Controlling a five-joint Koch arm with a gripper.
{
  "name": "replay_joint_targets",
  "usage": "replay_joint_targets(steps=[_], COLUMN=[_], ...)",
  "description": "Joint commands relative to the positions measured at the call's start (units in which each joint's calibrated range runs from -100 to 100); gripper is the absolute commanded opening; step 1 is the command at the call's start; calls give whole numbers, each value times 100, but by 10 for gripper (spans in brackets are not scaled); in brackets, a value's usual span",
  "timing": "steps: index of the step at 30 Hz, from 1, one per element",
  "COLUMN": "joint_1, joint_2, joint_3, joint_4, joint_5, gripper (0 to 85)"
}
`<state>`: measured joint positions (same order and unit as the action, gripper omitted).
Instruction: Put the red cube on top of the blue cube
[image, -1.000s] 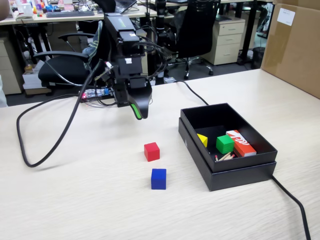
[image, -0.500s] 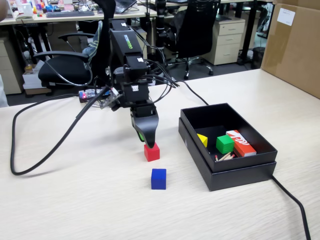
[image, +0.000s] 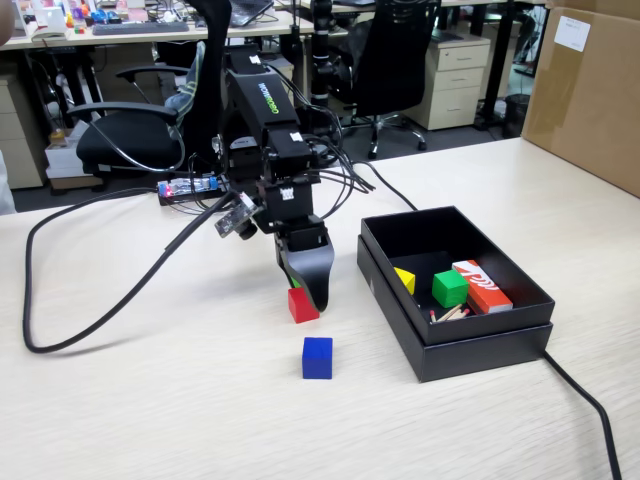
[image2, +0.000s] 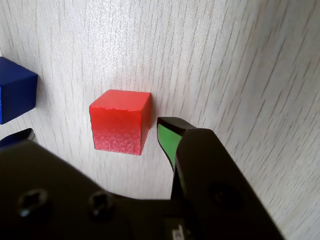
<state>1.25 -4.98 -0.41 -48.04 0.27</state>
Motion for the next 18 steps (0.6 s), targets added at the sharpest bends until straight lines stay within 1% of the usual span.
replay_joint_targets(steps=[1,5,11,14,16,18], joint_1=[24,20,-5,-15,-24,-44], joint_2=[-58,45,240,240,286,378], joint_3=[277,268,304,331,331,358], joint_4=[-55,-55,-55,-55,-55,-55], joint_5=[-15,-15,-24,-29,-29,-34], gripper=[469,422,412,335,318,318])
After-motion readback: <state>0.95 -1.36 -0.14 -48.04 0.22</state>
